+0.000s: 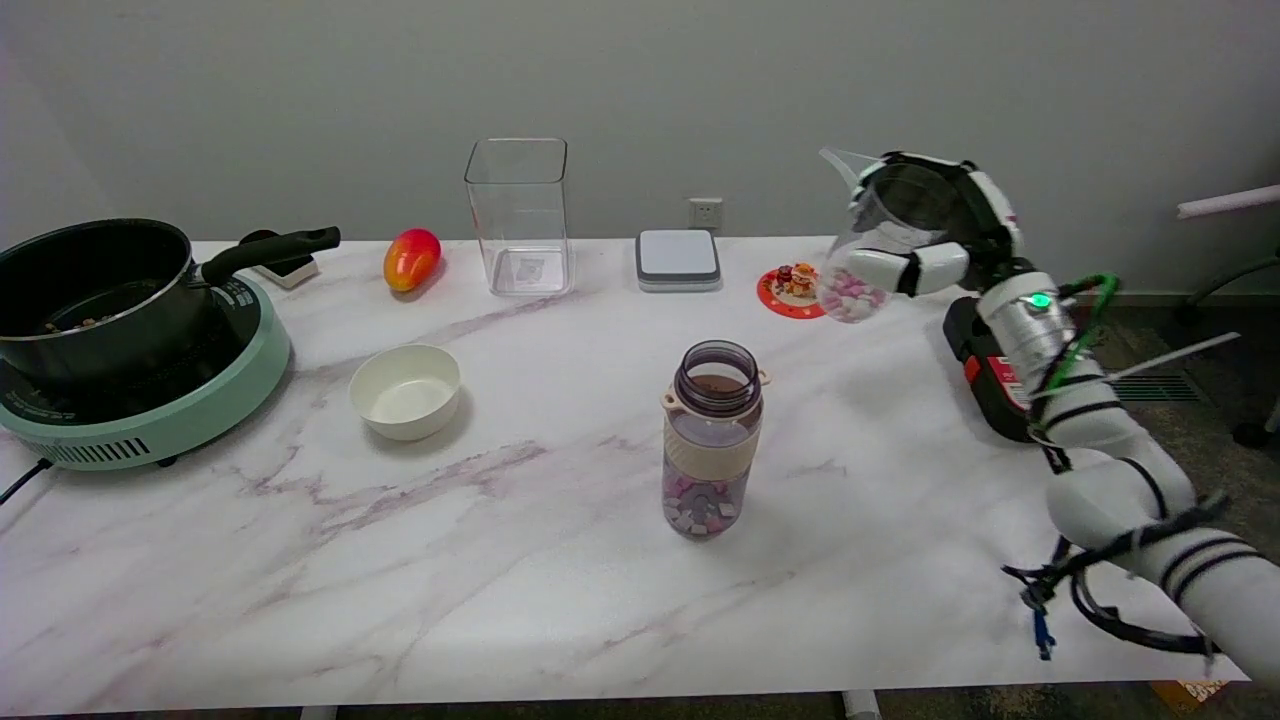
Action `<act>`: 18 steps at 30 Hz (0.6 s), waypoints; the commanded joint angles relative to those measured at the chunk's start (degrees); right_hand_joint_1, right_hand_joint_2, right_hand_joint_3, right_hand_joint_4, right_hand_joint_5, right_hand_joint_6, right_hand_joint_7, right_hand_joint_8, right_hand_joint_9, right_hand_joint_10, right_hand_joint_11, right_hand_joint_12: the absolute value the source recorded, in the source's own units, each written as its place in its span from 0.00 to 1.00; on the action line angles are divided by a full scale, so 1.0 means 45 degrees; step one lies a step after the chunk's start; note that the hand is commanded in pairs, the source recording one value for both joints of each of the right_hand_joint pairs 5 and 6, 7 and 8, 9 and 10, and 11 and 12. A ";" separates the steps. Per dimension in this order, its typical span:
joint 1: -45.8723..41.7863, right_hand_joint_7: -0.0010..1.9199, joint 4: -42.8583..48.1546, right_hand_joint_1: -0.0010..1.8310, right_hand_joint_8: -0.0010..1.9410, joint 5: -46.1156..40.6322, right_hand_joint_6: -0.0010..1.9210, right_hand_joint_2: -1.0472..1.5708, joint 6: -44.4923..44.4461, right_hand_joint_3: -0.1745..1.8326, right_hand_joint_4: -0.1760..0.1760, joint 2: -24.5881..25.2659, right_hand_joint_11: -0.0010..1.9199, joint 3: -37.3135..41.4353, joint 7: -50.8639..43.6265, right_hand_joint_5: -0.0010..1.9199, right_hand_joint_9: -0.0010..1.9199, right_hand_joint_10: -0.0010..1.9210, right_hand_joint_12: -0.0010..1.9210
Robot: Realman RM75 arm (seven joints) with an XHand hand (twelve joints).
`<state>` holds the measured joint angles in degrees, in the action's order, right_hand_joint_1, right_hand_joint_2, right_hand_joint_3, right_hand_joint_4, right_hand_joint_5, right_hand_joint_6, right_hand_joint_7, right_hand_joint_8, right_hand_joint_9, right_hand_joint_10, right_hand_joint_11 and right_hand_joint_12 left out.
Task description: Pour the contents of the measuring cup into the bottle.
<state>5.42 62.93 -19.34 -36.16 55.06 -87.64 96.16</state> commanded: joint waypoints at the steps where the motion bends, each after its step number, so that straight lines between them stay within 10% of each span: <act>1: -0.6127 0.73 0.5283 0.84 0.72 -0.0236 0.75 0.64 0.0695 0.48 0.50 -0.0278 0.58 0.5697 0.0067 0.75 0.67 0.67 0.58; 18: -0.7535 0.73 0.8013 0.84 0.72 0.1436 0.75 0.63 0.2909 0.51 0.50 -0.0615 0.59 0.5934 -0.0065 0.75 0.68 0.68 0.59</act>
<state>-19.14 86.26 -19.36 -30.89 53.58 -65.59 96.27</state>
